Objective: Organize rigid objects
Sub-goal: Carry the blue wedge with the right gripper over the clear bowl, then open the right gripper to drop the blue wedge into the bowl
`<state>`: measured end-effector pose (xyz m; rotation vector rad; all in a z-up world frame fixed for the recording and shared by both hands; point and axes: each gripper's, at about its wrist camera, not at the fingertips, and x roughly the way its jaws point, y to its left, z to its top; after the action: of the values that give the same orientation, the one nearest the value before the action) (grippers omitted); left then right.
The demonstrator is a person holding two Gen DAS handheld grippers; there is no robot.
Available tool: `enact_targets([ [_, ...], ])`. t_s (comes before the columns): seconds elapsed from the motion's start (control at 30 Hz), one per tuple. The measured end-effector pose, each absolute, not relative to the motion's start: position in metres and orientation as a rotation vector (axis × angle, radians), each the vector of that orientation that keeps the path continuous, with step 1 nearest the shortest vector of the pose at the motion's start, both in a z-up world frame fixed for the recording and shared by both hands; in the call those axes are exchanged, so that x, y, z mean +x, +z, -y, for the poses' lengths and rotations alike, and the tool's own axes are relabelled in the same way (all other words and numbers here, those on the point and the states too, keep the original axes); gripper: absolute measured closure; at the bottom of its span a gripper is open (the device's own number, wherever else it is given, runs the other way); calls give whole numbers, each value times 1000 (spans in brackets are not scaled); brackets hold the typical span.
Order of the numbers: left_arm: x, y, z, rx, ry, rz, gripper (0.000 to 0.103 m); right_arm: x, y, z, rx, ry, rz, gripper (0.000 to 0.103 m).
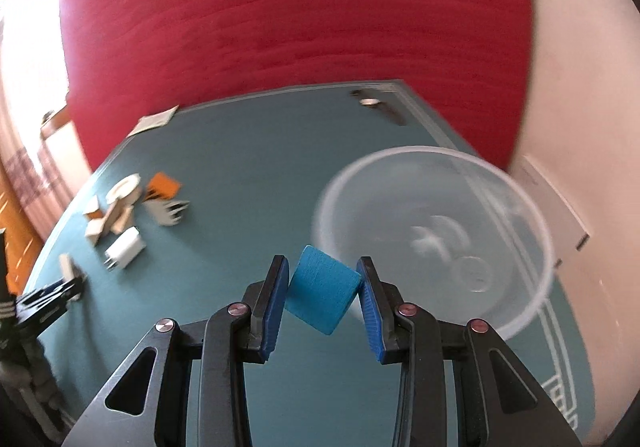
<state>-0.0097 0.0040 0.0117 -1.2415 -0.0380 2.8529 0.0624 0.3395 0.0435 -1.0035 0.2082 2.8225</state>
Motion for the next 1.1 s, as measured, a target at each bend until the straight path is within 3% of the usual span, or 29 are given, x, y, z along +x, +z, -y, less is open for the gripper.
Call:
enact_targets([
  [0.43,-3,15,-14,-1224,2857,3,72,69,41,-407,-930,2676,-310,67],
  [1.1,17,50,-76,-1075,2736,-76,72,79,31,-421,-905,2639,-340,66],
])
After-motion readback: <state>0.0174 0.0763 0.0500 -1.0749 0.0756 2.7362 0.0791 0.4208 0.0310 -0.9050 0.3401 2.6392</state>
